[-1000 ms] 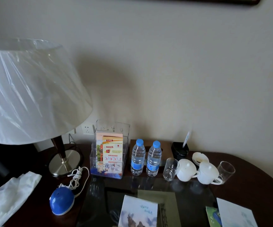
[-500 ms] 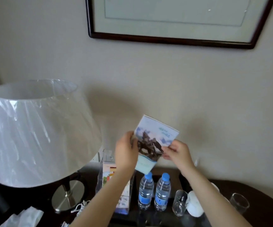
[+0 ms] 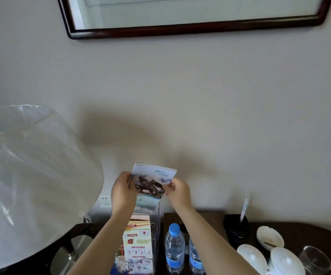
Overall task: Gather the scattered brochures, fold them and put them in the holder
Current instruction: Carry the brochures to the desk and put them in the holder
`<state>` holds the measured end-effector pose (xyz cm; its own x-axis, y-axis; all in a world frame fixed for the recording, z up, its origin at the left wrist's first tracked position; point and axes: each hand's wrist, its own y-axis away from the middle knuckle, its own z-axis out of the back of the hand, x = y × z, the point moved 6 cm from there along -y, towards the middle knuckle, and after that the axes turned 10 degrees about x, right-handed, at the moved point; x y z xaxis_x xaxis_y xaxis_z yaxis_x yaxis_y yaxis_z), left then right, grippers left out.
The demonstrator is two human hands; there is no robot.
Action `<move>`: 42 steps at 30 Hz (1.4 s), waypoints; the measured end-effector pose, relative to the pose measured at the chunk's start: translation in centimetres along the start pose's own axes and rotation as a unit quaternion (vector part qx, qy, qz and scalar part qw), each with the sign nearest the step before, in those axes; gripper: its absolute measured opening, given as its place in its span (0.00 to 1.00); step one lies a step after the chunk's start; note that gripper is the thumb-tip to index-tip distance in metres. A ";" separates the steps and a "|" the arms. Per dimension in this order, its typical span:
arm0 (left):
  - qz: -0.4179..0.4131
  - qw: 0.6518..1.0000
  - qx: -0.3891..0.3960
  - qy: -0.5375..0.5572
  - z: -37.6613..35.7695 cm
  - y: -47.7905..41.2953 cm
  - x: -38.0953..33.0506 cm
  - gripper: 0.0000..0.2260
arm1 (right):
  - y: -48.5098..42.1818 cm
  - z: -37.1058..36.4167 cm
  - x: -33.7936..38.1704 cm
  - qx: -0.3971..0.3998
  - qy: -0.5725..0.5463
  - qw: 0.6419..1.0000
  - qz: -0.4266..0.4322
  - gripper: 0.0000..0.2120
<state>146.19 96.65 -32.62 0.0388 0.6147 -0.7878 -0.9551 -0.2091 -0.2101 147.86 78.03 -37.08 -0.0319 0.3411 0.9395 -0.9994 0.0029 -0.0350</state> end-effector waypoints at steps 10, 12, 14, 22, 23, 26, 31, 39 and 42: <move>0.093 0.995 0.007 -0.034 -0.8 -1.5 4.2 0.10 | -0.9 -3.6 -0.9 0.052 0.224 0.973 -0.008 0.06; 0.117 0.992 0.015 -0.035 -1.0 -1.5 4.8 0.12 | -0.9 -3.9 -1.2 0.057 0.240 0.968 -0.037 0.04; 0.141 0.989 0.020 -0.035 -1.3 -1.5 5.5 0.14 | -1.1 -4.0 -1.3 0.055 0.250 0.966 -0.046 0.07; 0.145 0.978 0.095 -0.112 -1.8 -1.3 4.9 0.28 | -0.4 -3.9 -0.8 0.056 0.253 0.965 -0.050 0.07; 0.133 0.977 0.097 -0.135 -1.8 -0.8 4.3 0.27 | -0.1 -3.7 -0.3 0.050 0.268 0.961 -0.040 0.07; 0.083 0.965 0.121 -0.217 -2.1 0.9 1.8 0.23 | 1.0 -2.6 1.9 0.045 0.327 0.944 -0.021 0.12; 0.015 0.922 0.248 -0.296 -2.0 3.6 -4.1 0.25 | 4.5 1.6 6.6 0.078 0.502 0.861 -0.014 0.21; -0.084 0.891 0.336 -0.294 -2.9 10.7 -14.1 0.27 | 15.0 15.0 9.6 0.044 0.571 0.816 -0.079 0.26; -0.127 0.879 0.361 -0.283 -6.1 15.3 -18.3 0.27 | 19.9 20.4 8.2 0.018 0.572 0.810 -0.126 0.27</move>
<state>132.64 77.54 -24.97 0.3206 0.8947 -0.3111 -0.8823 0.4016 0.2457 127.42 61.74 -23.18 0.1868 0.9823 -0.0162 -0.9725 0.1872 0.1386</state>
